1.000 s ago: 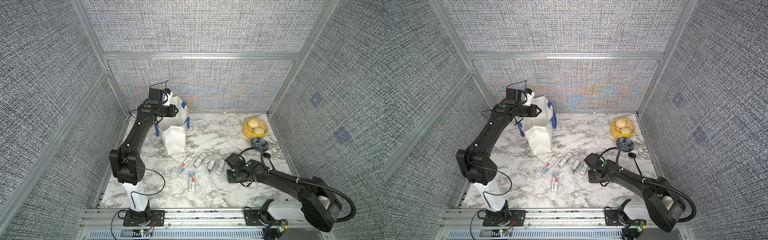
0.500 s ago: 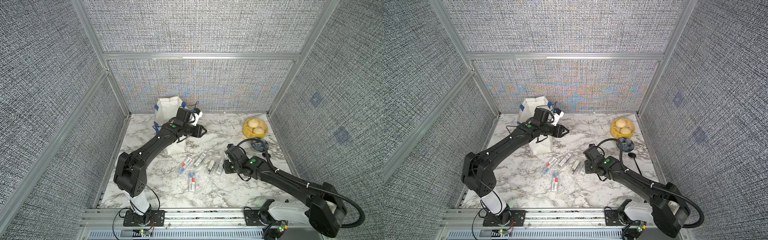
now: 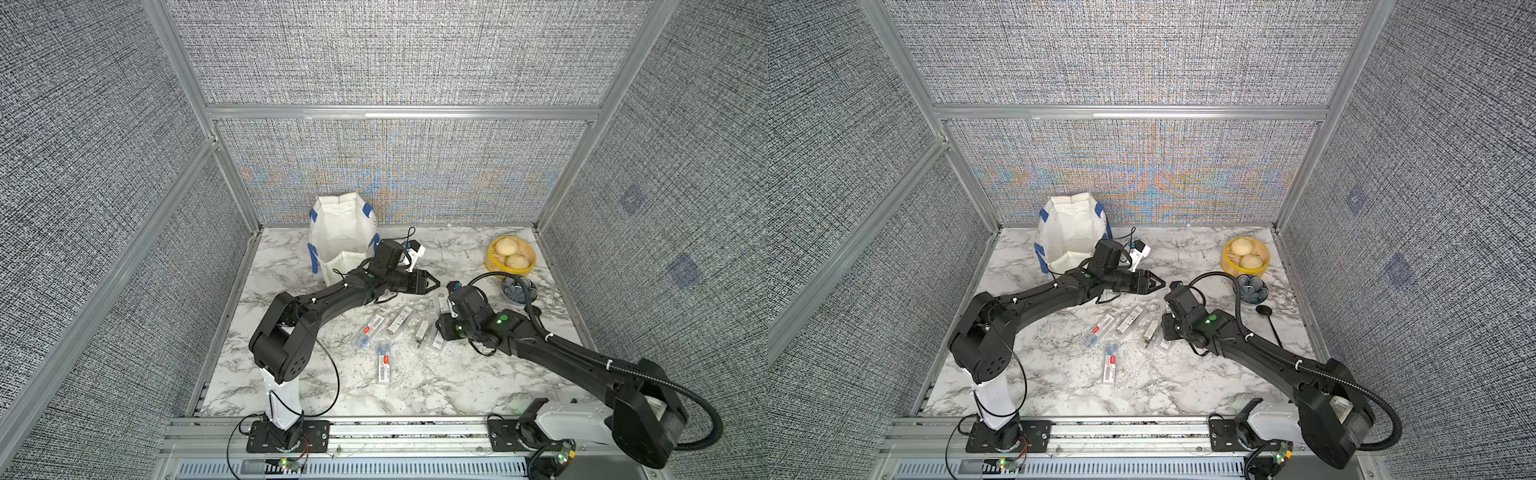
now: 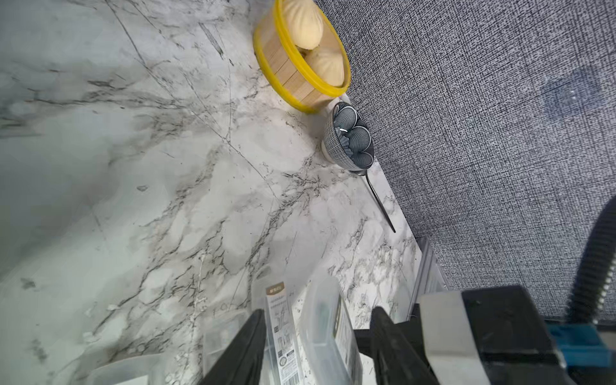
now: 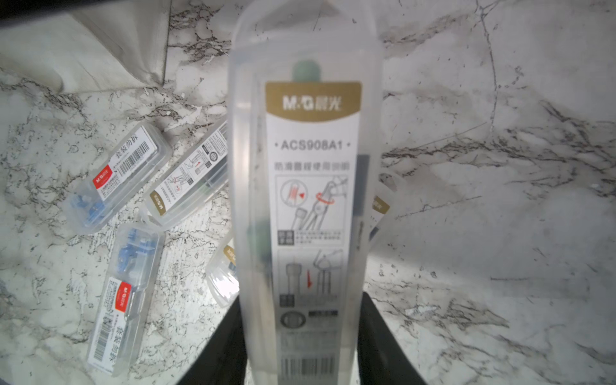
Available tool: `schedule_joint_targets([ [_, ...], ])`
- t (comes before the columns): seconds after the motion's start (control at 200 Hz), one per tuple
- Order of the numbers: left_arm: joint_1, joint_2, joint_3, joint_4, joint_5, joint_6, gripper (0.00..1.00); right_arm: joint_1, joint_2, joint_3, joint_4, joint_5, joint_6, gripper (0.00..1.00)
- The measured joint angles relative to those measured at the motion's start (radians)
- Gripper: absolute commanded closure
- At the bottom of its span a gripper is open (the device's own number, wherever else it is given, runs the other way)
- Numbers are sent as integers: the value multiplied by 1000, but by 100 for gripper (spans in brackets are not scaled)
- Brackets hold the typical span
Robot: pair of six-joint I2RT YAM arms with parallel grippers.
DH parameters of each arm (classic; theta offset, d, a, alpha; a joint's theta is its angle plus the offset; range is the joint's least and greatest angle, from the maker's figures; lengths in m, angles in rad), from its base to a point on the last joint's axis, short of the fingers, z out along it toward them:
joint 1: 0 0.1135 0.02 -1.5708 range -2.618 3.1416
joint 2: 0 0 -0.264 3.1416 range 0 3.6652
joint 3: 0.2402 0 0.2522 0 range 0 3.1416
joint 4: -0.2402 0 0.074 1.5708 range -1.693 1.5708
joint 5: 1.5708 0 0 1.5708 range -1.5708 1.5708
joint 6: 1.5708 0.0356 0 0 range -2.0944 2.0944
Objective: Put the compass set into the canvas bag
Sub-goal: Pick up the compass set at the center of the board.
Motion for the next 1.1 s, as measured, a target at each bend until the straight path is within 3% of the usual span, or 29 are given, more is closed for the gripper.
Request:
schedule_joint_targets([
  [0.205, -14, 29, -24, 27, 8, -27, 49, -4, 17, 23, 19, -23, -10, 61],
  [0.77, -24, 46, -16, 79, 39, -88, 78, -5, 28, 29, 37, -46, -13, 60],
  [0.865, -24, 43, -14, 80, 44, -89, 80, -5, 27, 29, 40, -47, -12, 52],
  [1.01, -24, 40, -6, 71, 36, -90, 82, -5, 24, 22, 46, -45, -13, 23],
  [1.1, -24, 36, 2, 64, 32, -90, 83, -5, 21, 12, 47, -45, -20, 15],
])
